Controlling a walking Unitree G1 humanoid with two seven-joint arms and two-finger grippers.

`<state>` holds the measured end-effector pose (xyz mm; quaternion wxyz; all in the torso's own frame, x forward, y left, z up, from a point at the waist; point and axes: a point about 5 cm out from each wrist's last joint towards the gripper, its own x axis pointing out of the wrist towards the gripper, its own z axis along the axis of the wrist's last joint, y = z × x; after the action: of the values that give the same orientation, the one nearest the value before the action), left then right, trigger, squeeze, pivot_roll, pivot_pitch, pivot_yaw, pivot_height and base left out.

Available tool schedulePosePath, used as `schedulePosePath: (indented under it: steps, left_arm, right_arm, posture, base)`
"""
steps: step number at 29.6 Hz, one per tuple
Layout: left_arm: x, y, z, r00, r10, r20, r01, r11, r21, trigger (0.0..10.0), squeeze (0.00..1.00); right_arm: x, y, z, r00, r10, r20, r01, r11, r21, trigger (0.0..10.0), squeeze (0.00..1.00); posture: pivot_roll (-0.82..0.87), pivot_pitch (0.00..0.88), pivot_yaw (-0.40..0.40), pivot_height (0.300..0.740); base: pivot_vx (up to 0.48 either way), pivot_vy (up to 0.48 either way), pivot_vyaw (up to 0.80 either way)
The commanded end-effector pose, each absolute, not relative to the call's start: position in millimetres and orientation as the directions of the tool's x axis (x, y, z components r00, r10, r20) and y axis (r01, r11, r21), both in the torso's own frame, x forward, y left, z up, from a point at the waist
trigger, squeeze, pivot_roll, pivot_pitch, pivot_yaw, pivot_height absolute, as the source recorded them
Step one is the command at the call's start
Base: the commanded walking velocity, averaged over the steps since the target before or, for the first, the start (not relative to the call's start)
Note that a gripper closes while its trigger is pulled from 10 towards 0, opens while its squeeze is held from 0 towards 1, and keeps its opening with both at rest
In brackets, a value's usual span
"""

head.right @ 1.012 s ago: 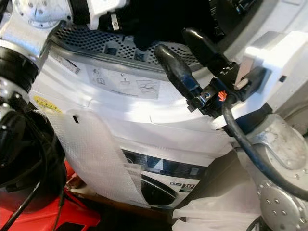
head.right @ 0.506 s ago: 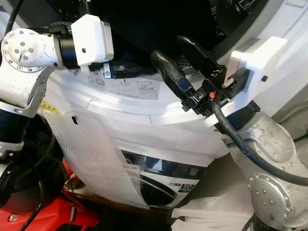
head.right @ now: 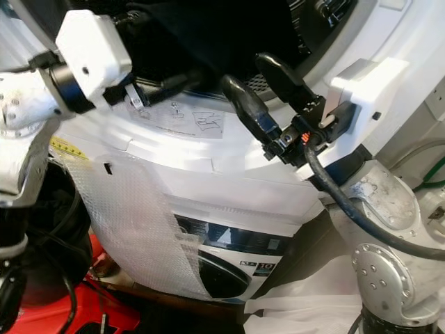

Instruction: Clothes washing

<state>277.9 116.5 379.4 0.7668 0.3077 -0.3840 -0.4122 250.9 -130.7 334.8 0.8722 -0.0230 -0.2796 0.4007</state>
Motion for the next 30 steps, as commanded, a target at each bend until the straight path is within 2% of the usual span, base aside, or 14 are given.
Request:
schedulePosePath:
  steps: [1, 4, 6, 8, 12, 15, 16, 22, 25, 26, 28, 29, 30]
  left_arm:
    - [263, 115, 377, 0.305, -0.910, 0.283, 0.436, 0.397, 0.808, 10.0, 0.00]
    - [252, 118, 346, 0.271, -0.956, 0.111, 0.573, 0.253, 0.780, 10.0, 0.00]
    - [243, 123, 323, 0.228, -0.973, -0.038, 0.659, 0.125, 0.742, 10.0, 0.00]
    - [239, 127, 312, 0.221, -0.971, -0.095, 0.708, 0.093, 0.700, 10.0, 0.00]
    - [239, 133, 302, 0.284, -0.955, -0.085, 0.742, 0.163, 0.650, 10.0, 0.00]
    - [238, 134, 300, 0.294, -0.952, -0.088, 0.741, 0.168, 0.650, 10.0, 0.00]
    - [236, 133, 295, 0.308, -0.949, -0.060, 0.769, 0.211, 0.604, 10.0, 0.00]
    - [234, 136, 251, 0.348, -0.920, -0.179, 0.834, 0.216, 0.508, 10.0, 0.00]
    - [238, 135, 227, 0.409, -0.894, -0.183, 0.838, 0.289, 0.463, 10.0, 0.00]
    - [242, 134, 209, 0.486, -0.854, -0.186, 0.815, 0.366, 0.449, 10.0, 0.00]
    - [240, 131, 198, 0.512, -0.840, -0.181, 0.815, 0.408, 0.411, 10.0, 0.00]
    - [240, 129, 188, 0.548, -0.818, -0.174, 0.803, 0.457, 0.382, 10.0, 0.00]
    - [240, 129, 188, 0.548, -0.818, -0.174, 0.803, 0.457, 0.382, 10.0, 0.00]
  right_arm:
    - [252, -131, 334, 0.515, 0.717, 0.469, -0.688, 0.673, -0.272, 10.0, 0.00]
    - [256, -131, 331, 0.523, 0.719, 0.457, -0.691, 0.672, -0.267, 10.0, 0.00]
    - [257, -131, 330, 0.524, 0.721, 0.452, -0.695, 0.670, -0.262, 10.0, 0.00]
    - [257, -131, 330, 0.526, 0.722, 0.451, -0.696, 0.669, -0.261, 10.0, 0.00]
    - [258, -132, 328, 0.527, 0.721, 0.449, -0.697, 0.669, -0.257, 10.0, 0.00]
    - [258, -132, 328, 0.526, 0.722, 0.450, -0.697, 0.669, -0.257, 10.0, 0.00]
    - [259, -132, 328, 0.524, 0.723, 0.450, -0.699, 0.667, -0.258, 10.0, 0.00]
    - [259, -132, 326, 0.521, 0.731, 0.441, -0.701, 0.661, -0.267, 10.0, 0.00]
    - [259, -132, 321, 0.531, 0.728, 0.433, -0.699, 0.666, -0.261, 10.0, 0.00]
    - [258, -131, 310, 0.555, 0.723, 0.410, -0.701, 0.672, -0.237, 10.0, 0.00]
    - [255, -131, 294, 0.581, 0.729, 0.363, -0.704, 0.673, -0.225, 10.0, 0.00]
    - [253, -133, 276, 0.618, 0.724, 0.307, -0.695, 0.686, -0.217, 10.0, 0.00]
    - [253, -133, 276, 0.618, 0.724, 0.307, -0.695, 0.686, -0.217, 10.0, 0.00]
  posture:
    - [0.17, 0.193, -0.117, 0.740]
    - [0.17, 0.198, -0.122, 0.740]
    - [0.17, 0.198, -0.122, 0.740]
    - [0.18, 0.202, -0.123, 0.740]
    - [0.18, 0.205, -0.120, 0.740]
    - [0.18, 0.206, -0.121, 0.740]
    - [0.18, 0.207, -0.125, 0.740]
    - [0.18, 0.205, -0.135, 0.740]
    - [0.18, 0.200, -0.144, 0.740]
    - [0.19, 0.195, -0.154, 0.740]
    - [0.19, 0.194, -0.161, 0.740]
    - [0.19, 0.191, -0.169, 0.740]
    - [0.19, 0.191, -0.169, 0.740]
  base:
    - [0.000, 0.000, 0.00]
    - [0.000, 0.000, 0.00]
    - [0.000, 0.000, 0.00]
    - [0.000, 0.000, 0.00]
    - [0.000, 0.000, 0.00]
    - [0.000, 0.000, 0.00]
    - [0.000, 0.000, 0.00]
    - [0.000, 0.000, 0.00]
    - [0.000, 0.000, 0.00]
    - [0.000, 0.000, 0.00]
    - [0.000, 0.000, 0.00]
    - [0.000, 0.000, 0.00]
    - [0.000, 0.000, 0.00]
